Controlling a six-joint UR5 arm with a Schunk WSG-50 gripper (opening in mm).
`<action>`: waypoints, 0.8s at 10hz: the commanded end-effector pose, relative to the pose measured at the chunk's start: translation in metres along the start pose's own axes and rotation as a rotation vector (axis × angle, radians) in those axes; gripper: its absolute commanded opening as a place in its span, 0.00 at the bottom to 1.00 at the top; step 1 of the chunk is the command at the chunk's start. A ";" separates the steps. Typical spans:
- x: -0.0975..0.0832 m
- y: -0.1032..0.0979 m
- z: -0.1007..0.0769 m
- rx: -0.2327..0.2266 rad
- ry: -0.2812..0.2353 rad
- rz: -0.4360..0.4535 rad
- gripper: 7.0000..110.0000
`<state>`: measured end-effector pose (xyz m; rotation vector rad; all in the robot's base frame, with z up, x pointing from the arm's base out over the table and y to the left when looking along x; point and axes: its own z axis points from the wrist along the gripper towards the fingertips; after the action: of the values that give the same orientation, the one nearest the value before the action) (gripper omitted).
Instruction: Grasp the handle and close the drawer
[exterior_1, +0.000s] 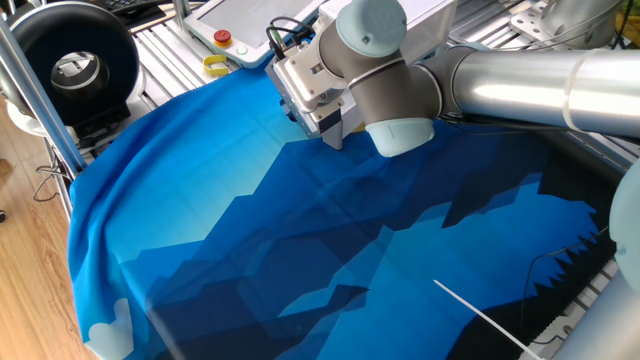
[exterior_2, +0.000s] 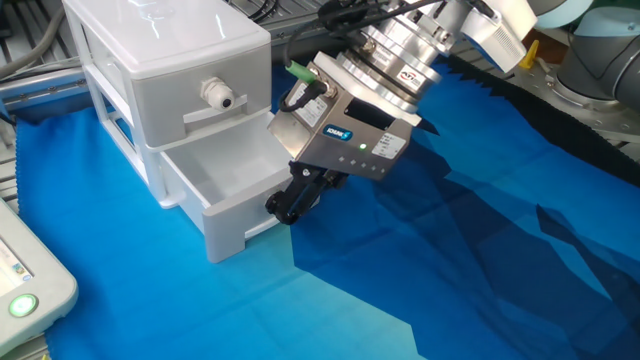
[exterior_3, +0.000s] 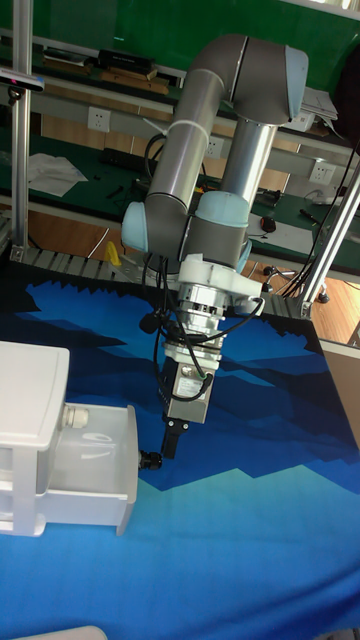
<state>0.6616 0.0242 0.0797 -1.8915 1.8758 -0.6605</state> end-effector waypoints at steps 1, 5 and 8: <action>0.002 0.000 -0.001 -0.005 -0.001 0.012 0.15; 0.002 -0.006 -0.002 0.007 0.007 0.038 0.15; 0.002 -0.003 -0.002 0.001 0.012 0.074 0.00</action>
<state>0.6639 0.0237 0.0830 -1.8498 1.9060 -0.6689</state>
